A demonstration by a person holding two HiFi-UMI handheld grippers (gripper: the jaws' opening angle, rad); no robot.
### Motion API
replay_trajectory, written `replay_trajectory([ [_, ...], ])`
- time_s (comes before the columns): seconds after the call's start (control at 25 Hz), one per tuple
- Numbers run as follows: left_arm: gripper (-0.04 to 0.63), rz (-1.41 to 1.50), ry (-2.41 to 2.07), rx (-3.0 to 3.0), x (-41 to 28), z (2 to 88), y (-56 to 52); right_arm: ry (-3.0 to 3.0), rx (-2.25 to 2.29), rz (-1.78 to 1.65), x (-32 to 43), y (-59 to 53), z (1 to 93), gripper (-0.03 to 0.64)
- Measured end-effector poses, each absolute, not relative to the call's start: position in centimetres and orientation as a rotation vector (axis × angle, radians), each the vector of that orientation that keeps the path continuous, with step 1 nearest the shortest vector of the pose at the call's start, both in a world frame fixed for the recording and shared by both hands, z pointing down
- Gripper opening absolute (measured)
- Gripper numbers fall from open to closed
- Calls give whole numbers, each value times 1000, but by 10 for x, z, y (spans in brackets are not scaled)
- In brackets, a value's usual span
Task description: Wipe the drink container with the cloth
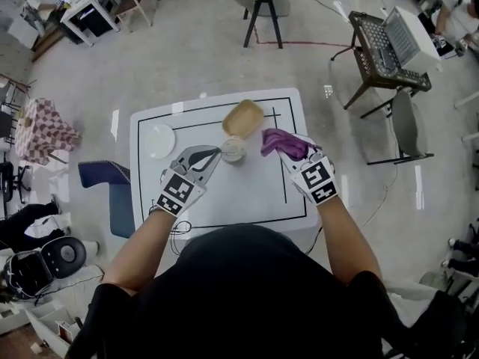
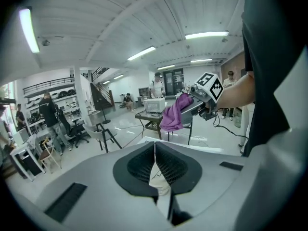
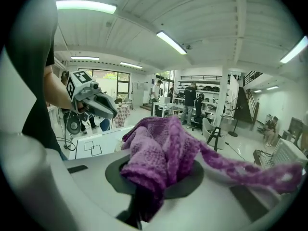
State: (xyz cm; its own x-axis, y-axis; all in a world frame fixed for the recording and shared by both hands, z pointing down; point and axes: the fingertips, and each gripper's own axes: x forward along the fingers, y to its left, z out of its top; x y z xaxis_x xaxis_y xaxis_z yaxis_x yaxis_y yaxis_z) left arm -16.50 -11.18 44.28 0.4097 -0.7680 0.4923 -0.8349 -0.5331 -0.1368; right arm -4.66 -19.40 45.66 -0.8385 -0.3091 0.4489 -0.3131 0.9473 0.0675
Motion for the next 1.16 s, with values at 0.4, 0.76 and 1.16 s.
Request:
replay_trajectory([
  [0.4,23,593,-1619,2430,-176,394,-68,-2695,514,176,1,-175,391,86],
  [0.76,24,449,-1701,2331,-177,378,-44,-2714,500,289,26,-160,389,87],
  [1.16,23,423,-1740,2300,-158,368,-24,-2730,462,255,39,-153,375,87],
])
